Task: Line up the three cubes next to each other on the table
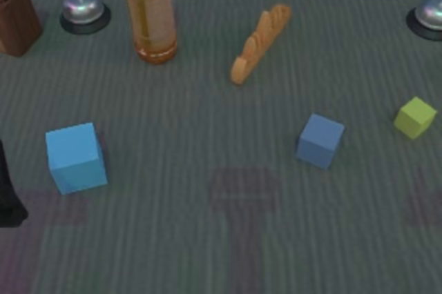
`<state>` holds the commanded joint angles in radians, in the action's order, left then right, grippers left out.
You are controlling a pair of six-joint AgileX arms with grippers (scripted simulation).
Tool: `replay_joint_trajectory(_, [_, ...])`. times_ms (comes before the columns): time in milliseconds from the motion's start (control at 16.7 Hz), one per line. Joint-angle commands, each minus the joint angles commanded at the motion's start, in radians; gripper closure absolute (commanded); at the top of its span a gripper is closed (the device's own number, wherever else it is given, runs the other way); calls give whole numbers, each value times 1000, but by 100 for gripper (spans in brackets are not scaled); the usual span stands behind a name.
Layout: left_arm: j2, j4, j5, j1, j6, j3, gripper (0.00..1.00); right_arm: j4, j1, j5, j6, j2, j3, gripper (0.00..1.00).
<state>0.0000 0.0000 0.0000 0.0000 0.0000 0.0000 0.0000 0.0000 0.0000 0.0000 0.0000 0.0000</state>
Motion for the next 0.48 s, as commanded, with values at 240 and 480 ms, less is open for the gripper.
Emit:
replay_joint_trajectory(240, [0, 0, 0, 0, 0, 0, 0, -22, 3, -1, -11, 30, 30, 0])
replay_joint_trajectory(480, [0, 0, 0, 0, 0, 0, 0, -144, 13, -3, -71, 218, 215, 0])
